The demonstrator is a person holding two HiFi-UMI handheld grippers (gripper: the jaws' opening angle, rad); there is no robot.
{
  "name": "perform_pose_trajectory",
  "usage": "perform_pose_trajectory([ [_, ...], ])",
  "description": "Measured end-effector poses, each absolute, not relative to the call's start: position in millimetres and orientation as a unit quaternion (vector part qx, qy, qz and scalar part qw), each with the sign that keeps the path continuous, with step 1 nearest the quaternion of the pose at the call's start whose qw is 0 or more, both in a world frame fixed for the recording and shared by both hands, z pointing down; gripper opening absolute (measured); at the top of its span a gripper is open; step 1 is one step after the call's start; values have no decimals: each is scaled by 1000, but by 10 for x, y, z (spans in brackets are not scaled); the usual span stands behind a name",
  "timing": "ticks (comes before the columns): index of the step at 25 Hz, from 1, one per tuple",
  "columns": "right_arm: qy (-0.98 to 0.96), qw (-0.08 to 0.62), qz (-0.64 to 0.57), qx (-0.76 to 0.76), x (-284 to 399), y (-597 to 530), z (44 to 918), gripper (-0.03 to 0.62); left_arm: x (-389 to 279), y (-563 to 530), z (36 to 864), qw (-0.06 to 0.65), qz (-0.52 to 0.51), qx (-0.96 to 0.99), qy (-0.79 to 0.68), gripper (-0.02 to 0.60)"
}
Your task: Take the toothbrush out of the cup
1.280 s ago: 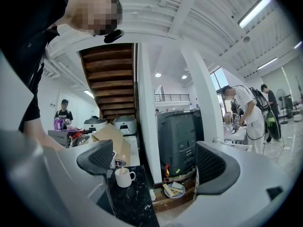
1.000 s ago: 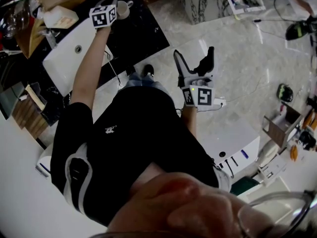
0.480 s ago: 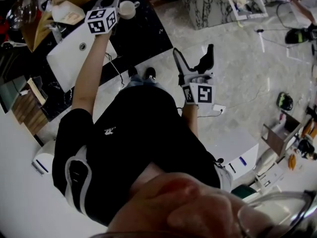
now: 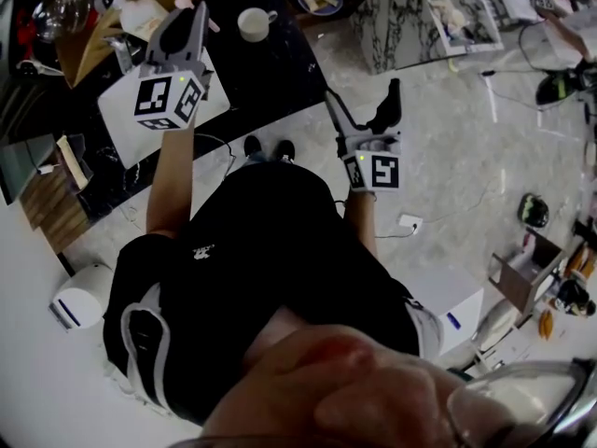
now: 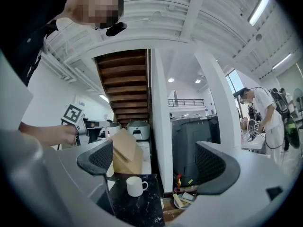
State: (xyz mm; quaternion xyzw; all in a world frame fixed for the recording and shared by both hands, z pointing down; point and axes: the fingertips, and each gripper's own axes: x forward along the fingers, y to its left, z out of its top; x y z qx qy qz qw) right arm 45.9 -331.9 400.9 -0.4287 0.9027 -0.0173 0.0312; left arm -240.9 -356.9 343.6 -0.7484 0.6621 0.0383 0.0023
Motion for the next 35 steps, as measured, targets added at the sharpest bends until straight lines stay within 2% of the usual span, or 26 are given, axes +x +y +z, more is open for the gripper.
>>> perform_pose_trajectory([
  [10, 907, 39, -3, -418, 376, -3199, 3907, 514, -2335, -2556, 3207, 57, 36, -701, 710, 25],
  [11, 908, 39, -2, -418, 371, -3186, 3912, 458, -2321, -2487, 3218, 62, 40, -698, 713, 25],
  [13, 906, 48, 1, -420, 371, -3162, 3894, 243, -2293, -2374, 3236, 69, 47, -692, 717, 25],
  [19, 905, 42, 19, -423, 320, -3097, 3803, 131, -2247, -2200, 3218, 69, 53, -684, 724, 25],
  [21, 904, 37, 21, -426, 331, -3082, 3789, 48, -2237, -2160, 3200, 73, 54, -682, 726, 25],
  [24, 904, 34, 25, -425, 349, -3065, 3781, 28, -2230, -2116, 3203, 74, 53, -679, 729, 25],
  [35, 895, 19, 30, -445, 417, -3025, 3775, 25, -2196, -2057, 3227, 77, 51, -682, 725, 25],
])
